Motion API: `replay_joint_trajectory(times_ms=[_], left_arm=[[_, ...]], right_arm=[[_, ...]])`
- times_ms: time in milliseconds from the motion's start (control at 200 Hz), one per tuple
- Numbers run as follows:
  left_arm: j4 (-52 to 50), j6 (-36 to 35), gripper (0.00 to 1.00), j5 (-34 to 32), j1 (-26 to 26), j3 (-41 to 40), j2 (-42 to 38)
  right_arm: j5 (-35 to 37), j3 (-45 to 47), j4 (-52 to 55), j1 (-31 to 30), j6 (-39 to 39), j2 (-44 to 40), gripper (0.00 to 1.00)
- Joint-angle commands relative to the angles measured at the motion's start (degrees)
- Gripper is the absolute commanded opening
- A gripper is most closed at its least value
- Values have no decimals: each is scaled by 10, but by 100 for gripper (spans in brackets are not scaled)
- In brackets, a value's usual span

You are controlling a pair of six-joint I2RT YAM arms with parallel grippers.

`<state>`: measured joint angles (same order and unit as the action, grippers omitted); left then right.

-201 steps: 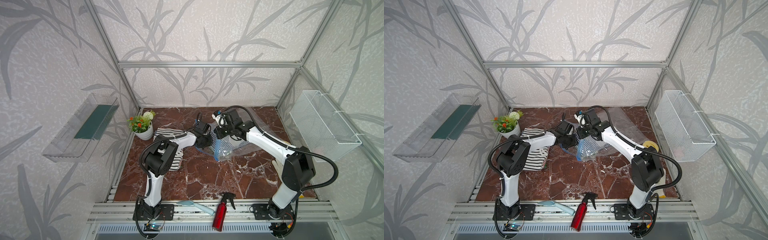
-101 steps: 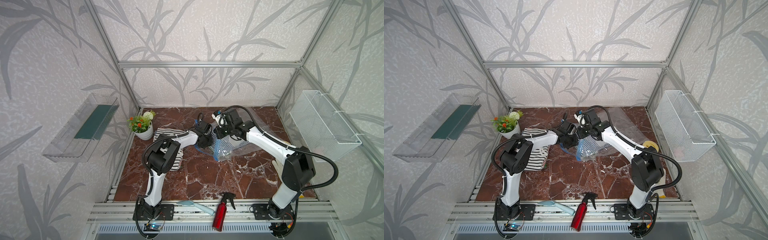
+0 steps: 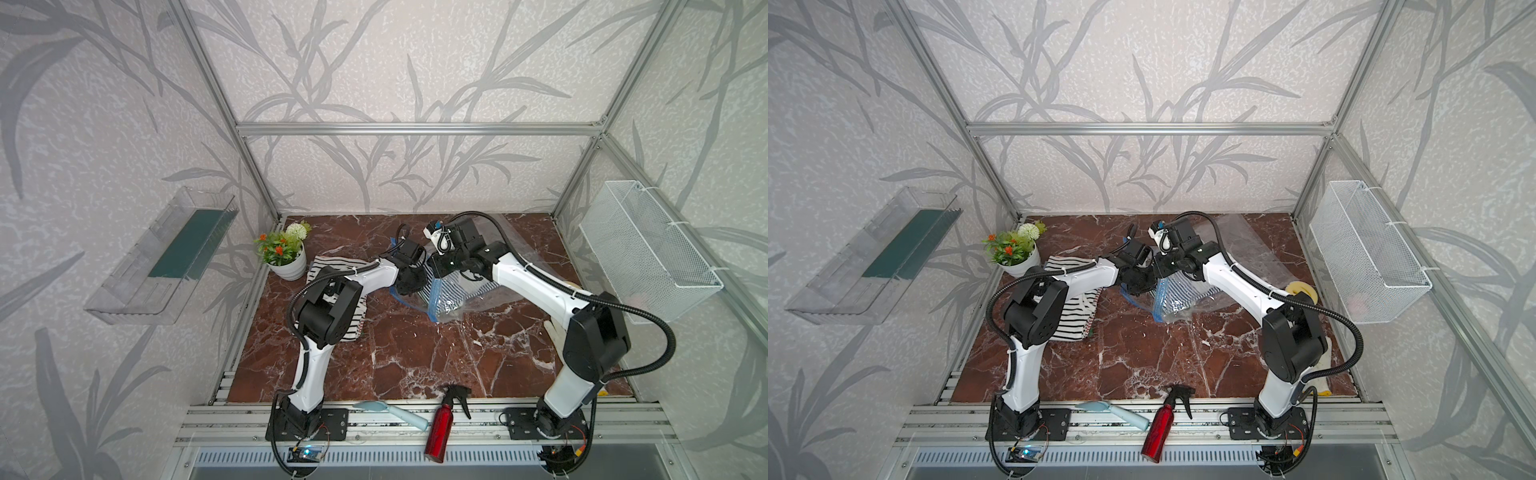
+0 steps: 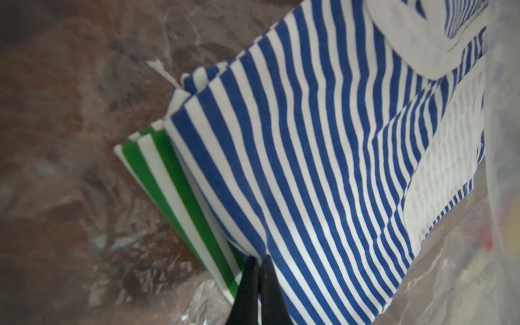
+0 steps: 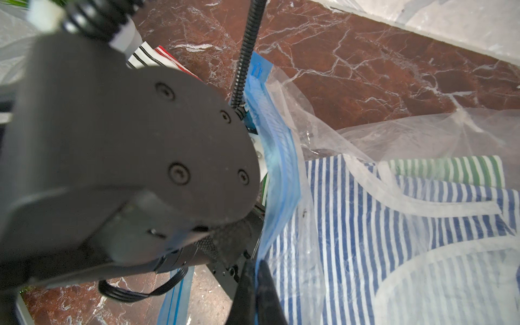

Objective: Take the tank top out of the vacuum bag
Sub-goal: Take out the tank top from the vacuum bag.

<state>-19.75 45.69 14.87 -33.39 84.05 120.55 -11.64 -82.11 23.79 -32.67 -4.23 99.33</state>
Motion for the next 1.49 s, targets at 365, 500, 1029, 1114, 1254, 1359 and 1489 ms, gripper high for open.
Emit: replay_joint_trajectory(times_ms=[365,500,1029,1114,1254,1359,1489], left_arm=[[-18,0,0,-22,-14,7,-85],[-42,8,0,-34,-15,14,-98],[-118,-9,0,-48,-17,76,-161],[-123,-8,0,-51,-17,71,-171],[-124,-9,0,-52,-17,66,-187],[-140,-12,0,-66,-17,63,-206],[-150,-7,0,-90,-13,17,-243]], right_arm=[[21,14,-8,26,-22,7,0],[19,21,-19,34,-26,2,0],[35,33,-50,56,-20,4,0],[45,29,-53,60,-20,3,0],[62,19,-41,62,-11,6,0],[66,28,-42,63,-11,3,0],[62,29,-40,63,-9,5,0]])
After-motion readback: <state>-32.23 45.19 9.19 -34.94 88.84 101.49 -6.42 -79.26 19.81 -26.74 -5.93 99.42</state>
